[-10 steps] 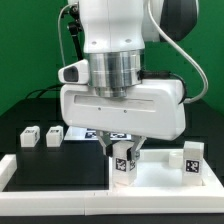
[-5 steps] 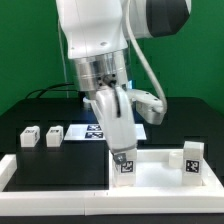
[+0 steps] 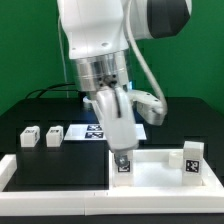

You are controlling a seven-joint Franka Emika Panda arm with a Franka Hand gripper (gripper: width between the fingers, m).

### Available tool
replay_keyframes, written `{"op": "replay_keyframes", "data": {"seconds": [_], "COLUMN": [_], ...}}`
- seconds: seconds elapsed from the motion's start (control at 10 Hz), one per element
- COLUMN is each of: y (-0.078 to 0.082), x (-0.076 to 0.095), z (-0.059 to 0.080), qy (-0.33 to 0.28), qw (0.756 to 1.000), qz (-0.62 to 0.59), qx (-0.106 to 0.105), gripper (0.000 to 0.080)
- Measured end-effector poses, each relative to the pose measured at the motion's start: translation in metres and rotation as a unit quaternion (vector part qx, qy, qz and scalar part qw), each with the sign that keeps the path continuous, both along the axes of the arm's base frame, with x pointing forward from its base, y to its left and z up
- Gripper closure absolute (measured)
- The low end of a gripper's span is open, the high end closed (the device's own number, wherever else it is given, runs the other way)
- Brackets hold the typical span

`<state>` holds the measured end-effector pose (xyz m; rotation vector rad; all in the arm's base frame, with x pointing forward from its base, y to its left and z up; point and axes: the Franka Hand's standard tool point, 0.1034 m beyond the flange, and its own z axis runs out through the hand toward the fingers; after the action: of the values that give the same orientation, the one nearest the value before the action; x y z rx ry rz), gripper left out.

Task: Assemble square table

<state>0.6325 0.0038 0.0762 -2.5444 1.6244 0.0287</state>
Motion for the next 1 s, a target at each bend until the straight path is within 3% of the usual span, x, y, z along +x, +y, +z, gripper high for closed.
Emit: {"op": "replay_keyframes", "data": {"seconds": [0.1,0.4,0.6,0.8,0.9,1.0], "y": [0.0053,0.0036,0.0044,0.0040,0.0031,0.0034], "x": [0.0003,0.0000,-0.0011,0.0035,0.0048,0.0045], "z": [-0.0009,-0.0017,-0.0063,-0.0024,-0.0013,-0.0020], "qy": [-0.014,-0.022,-0.028,-0.037,-0.040,-0.040], "qw": [0.998,0.990,0.954,0.896,0.881,0.882], "qz": [0.058,0.141,0.296,0.439,0.468,0.466], "qx": [-0.008,-0.013,-0.043,-0.059,-0.061,-0.060], "gripper": [0.0177,0.0156,0.0151,0.0151,0.0151,0.0151]}}
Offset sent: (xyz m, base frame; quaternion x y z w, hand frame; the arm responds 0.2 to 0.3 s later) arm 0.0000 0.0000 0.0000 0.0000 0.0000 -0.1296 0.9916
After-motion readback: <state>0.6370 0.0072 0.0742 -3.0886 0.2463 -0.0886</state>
